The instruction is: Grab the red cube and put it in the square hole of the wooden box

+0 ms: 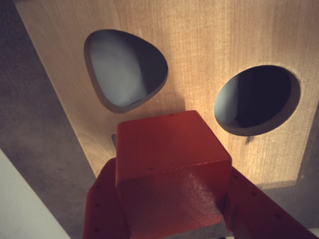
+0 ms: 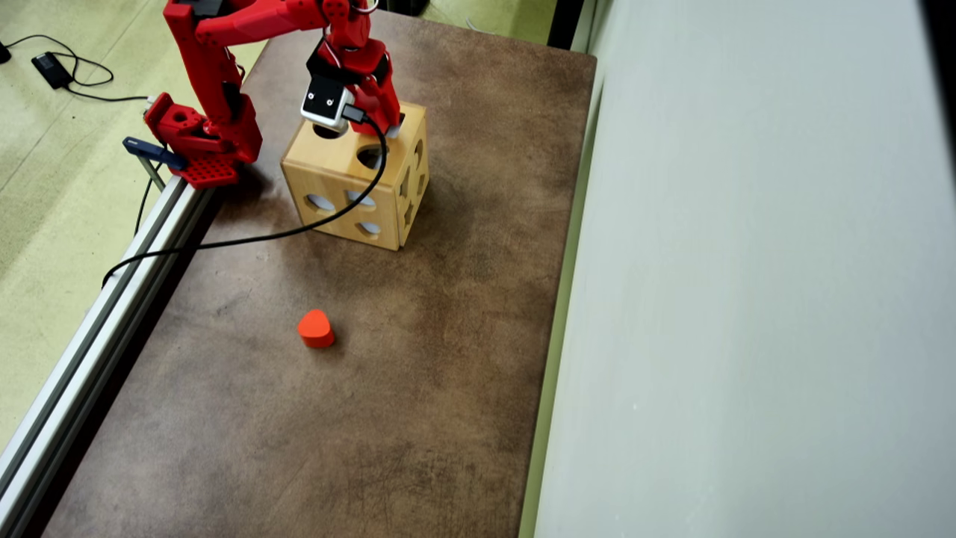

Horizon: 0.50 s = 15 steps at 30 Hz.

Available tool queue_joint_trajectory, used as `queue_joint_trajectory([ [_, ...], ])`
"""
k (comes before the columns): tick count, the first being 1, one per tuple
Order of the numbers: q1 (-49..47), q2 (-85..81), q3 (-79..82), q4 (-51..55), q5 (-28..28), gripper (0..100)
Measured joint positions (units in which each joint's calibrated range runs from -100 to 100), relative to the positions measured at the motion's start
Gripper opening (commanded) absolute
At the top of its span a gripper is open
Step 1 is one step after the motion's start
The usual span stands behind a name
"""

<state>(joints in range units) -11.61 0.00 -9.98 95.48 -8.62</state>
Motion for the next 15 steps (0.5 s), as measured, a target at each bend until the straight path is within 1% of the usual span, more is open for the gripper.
queue_joint_trajectory([
  [9, 0.0, 0.0, 0.0, -0.08, -0.2, 3],
  [15, -2.08, 0.0, -2.53, -0.08, -0.2, 3],
])
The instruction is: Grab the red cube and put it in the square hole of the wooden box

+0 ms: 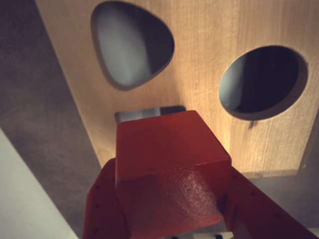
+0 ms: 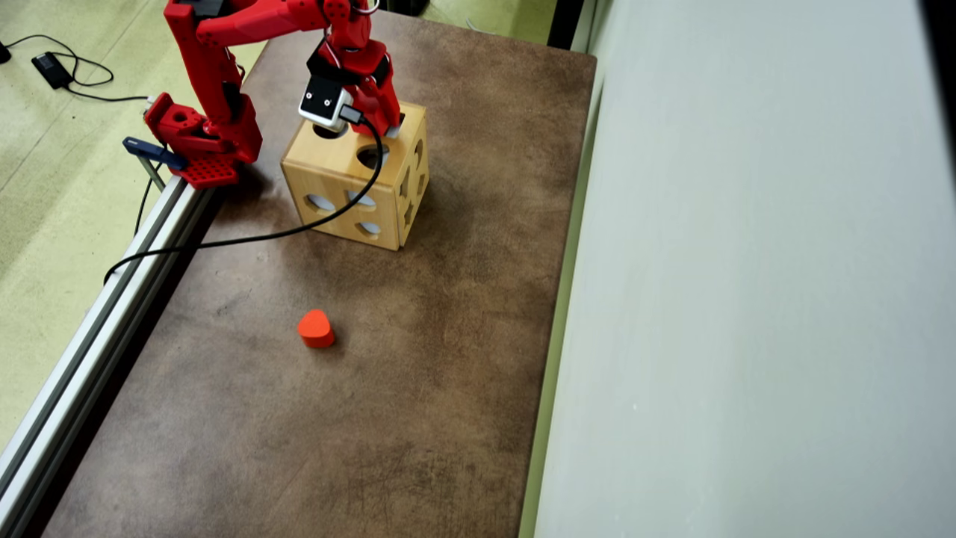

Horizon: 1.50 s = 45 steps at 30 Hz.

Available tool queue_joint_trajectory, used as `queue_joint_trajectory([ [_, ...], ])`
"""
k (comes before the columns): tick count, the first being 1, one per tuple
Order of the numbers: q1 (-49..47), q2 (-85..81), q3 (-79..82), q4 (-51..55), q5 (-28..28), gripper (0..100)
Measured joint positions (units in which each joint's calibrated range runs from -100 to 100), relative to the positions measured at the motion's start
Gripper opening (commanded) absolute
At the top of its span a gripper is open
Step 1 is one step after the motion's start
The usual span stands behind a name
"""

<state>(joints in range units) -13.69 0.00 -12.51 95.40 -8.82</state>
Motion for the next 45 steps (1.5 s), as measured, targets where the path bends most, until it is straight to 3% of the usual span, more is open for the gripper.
queue_joint_trajectory([
  [45, -0.22, 0.0, -2.17, 0.0, 0.34, 3],
])
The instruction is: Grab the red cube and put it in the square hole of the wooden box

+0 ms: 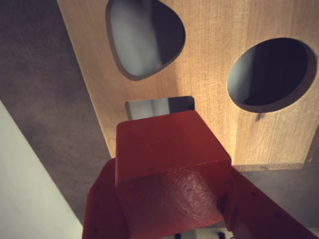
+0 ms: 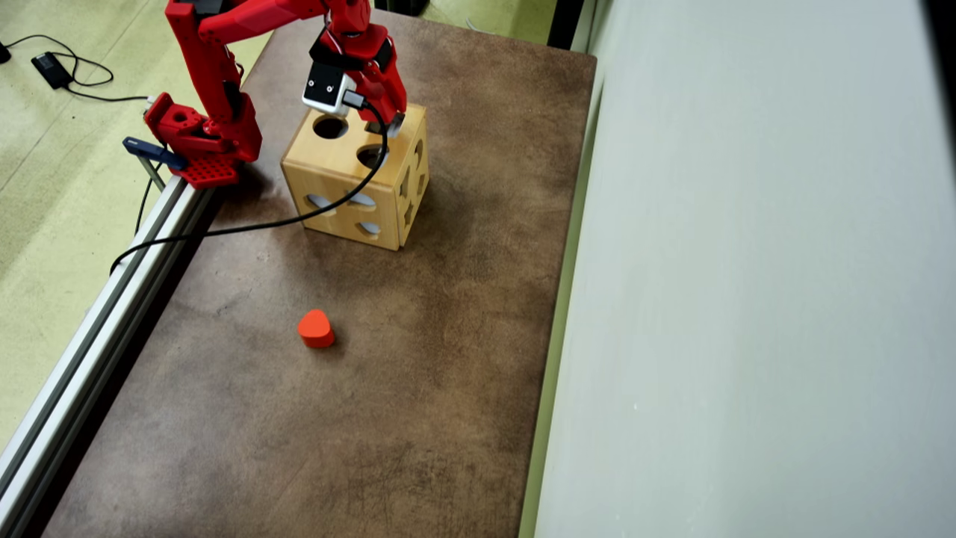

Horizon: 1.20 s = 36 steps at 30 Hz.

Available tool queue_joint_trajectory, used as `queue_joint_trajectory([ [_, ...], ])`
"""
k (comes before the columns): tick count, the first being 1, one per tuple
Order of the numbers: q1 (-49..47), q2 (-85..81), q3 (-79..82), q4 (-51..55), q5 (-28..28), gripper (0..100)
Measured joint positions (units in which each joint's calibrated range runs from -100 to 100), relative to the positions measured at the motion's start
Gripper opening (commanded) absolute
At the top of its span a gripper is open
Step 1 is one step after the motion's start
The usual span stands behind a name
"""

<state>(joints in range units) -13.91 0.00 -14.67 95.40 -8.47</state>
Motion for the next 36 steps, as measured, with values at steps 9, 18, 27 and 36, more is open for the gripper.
queue_joint_trajectory([
  [9, 0.0, 3.81, 0.0, 0.0, 1.07, 3],
  [18, 0.0, 4.15, 0.0, 0.0, 1.17, 3],
  [27, 0.0, 4.15, 0.0, 0.0, 1.17, 8],
  [36, -1.15, 4.15, 2.53, 0.0, 1.17, 25],
])
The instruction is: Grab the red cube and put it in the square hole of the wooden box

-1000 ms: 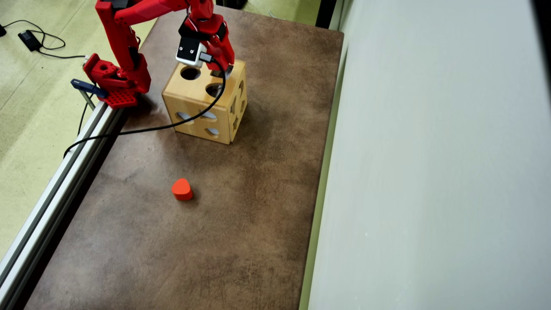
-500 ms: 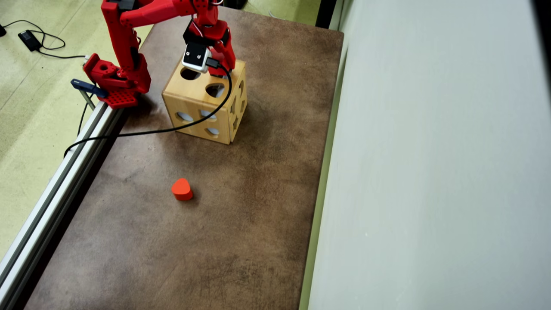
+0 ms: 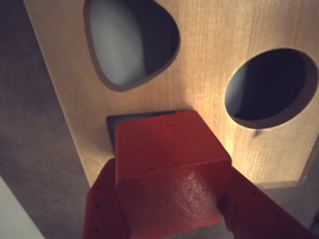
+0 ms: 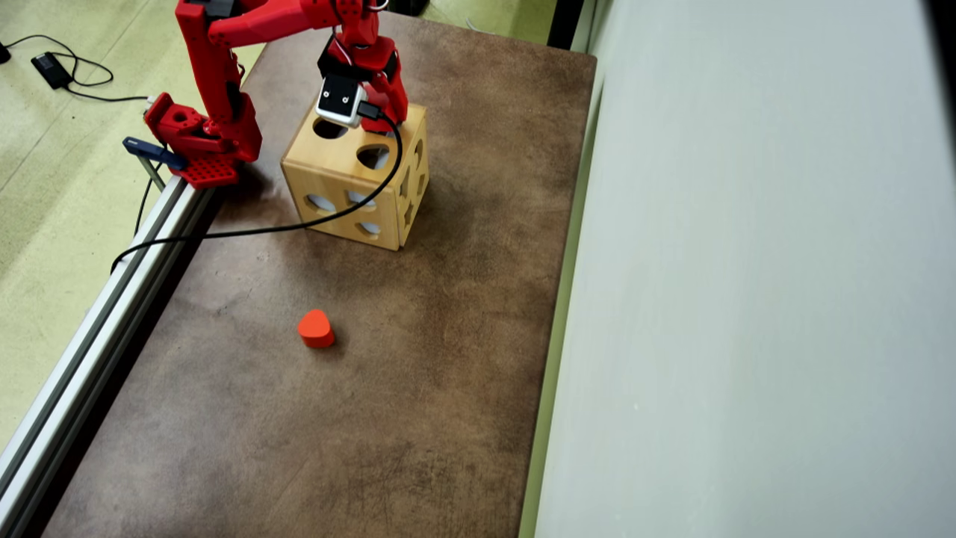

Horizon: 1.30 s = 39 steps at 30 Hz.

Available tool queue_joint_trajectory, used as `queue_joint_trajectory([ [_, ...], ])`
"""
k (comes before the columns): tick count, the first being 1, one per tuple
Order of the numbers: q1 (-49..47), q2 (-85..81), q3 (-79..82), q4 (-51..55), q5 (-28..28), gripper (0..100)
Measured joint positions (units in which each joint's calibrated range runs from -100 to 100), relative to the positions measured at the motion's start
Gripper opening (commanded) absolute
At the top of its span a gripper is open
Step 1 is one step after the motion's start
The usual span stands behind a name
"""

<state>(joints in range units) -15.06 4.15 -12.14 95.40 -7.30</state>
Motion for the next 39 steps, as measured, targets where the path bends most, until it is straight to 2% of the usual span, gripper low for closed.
queue_joint_trajectory([
  [15, -2.52, 0.0, 0.0, -0.16, 0.0, 25],
  [23, 2.23, 0.0, 0.0, -0.16, 0.0, 25],
  [39, 2.01, 0.0, -2.35, -0.16, 1.17, 25],
])
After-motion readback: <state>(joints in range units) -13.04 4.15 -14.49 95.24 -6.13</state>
